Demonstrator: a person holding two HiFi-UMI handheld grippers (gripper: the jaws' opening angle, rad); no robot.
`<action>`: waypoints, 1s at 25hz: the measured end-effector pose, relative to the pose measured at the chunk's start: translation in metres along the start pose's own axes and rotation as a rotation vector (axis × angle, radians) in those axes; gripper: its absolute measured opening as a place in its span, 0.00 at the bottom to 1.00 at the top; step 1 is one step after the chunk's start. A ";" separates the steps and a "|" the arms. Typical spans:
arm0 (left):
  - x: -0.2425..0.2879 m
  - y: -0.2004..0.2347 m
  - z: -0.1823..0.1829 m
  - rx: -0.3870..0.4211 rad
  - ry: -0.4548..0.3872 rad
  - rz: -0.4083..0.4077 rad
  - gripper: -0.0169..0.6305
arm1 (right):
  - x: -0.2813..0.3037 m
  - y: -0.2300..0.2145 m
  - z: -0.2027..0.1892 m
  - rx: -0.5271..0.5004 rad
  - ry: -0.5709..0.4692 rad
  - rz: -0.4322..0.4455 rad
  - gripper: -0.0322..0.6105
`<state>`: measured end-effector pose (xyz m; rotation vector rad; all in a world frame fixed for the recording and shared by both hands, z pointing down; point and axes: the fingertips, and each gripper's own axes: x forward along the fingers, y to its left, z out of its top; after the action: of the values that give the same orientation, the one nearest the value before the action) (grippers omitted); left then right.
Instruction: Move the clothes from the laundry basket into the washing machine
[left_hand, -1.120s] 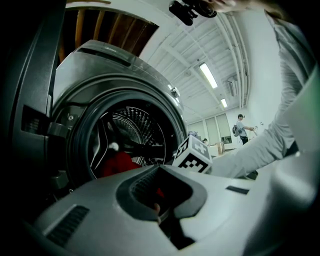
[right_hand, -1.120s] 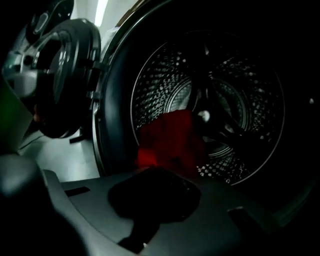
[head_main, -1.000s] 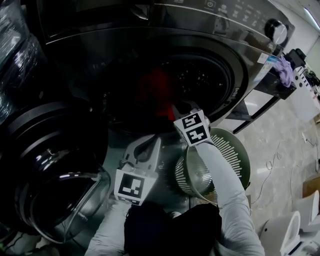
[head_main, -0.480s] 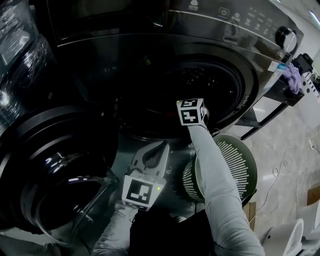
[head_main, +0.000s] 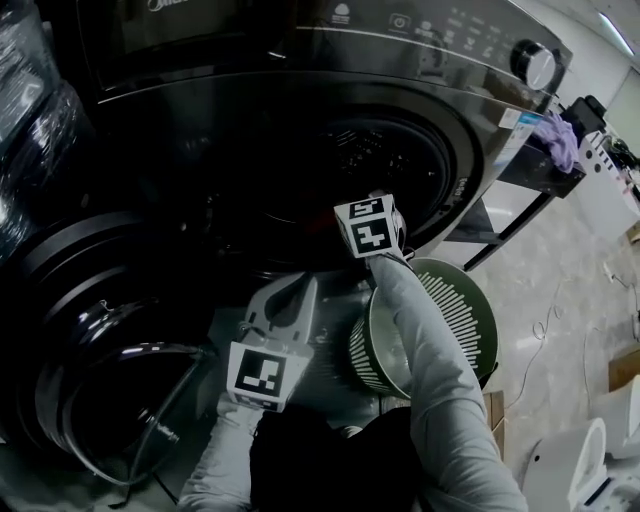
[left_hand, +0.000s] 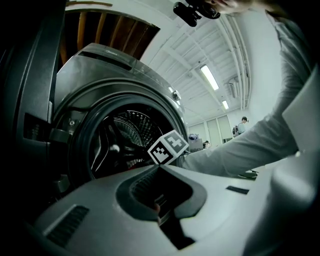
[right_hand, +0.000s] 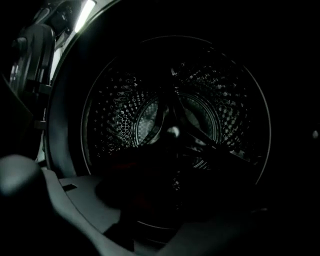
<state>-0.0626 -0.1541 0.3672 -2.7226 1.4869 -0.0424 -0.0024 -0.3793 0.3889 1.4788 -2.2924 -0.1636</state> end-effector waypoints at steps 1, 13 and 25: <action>0.000 -0.001 0.001 -0.001 0.002 0.001 0.05 | -0.008 0.001 0.000 0.008 -0.003 0.014 0.44; 0.008 -0.020 0.002 0.066 -0.005 -0.055 0.05 | -0.166 -0.004 0.018 0.174 -0.154 0.137 0.43; 0.016 -0.049 -0.008 0.055 0.008 -0.155 0.05 | -0.277 -0.018 -0.047 0.242 -0.251 0.039 0.12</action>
<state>-0.0133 -0.1410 0.3772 -2.7894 1.2539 -0.0970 0.1301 -0.1339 0.3507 1.6083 -2.6177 -0.0646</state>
